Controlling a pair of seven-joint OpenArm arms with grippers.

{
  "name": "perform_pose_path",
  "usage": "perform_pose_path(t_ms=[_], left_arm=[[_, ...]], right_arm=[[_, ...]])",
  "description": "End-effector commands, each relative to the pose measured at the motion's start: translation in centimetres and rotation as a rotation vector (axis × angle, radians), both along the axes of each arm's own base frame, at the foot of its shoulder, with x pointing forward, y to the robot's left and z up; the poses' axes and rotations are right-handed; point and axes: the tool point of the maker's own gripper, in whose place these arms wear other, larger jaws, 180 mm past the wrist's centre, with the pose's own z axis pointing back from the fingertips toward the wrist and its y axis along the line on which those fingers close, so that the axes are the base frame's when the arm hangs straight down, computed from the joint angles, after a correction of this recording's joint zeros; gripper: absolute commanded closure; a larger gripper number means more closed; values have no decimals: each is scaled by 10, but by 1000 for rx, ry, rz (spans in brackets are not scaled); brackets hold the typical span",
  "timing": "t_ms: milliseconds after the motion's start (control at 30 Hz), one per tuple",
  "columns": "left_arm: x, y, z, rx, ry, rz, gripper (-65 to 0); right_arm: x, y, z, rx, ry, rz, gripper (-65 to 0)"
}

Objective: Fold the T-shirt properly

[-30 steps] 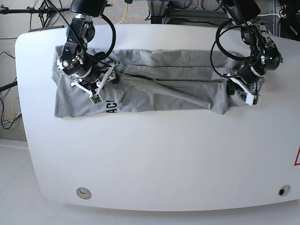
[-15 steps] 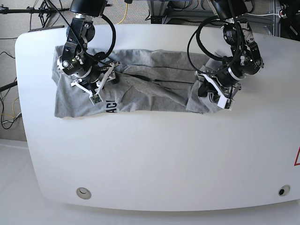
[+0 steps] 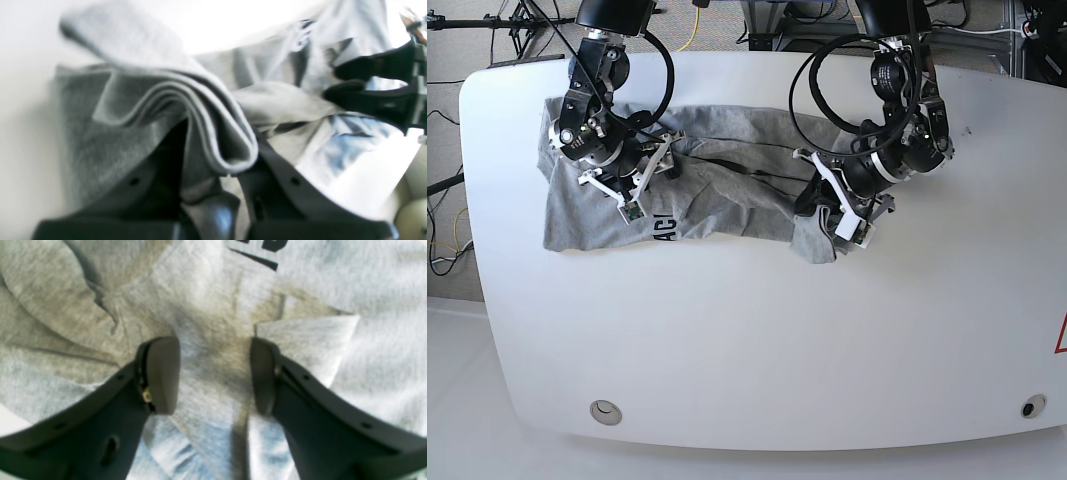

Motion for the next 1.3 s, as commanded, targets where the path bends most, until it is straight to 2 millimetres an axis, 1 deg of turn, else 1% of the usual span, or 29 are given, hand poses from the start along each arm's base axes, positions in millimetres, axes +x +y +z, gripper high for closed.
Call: perform_pose_path(t_ms=[0,500,800,900,1067,1267], left_arm=[[7,-15,19,-39,-63,-30,-5],[-3,-62,30,-64,-96,-171,-5],[-19,-113,50,-150,-171,-295,-5],[-23,-124,54,-168,-185,-324,-5],[-27,-130,56,-179,-189,-341,-5],[-27,-130,41,-176,-145,-338,-5]], right_arm=[[6,-1,7,-1,-28,5,-331],[5,0,7,0,-26,5,-331],[5,-1,6,-4,-23,5,-331],[5,-1,6,-4,-23,5,-331],[5,-1,6,-4,-25,5,-331],[5,-1,6,-6,-24,5,-331]])
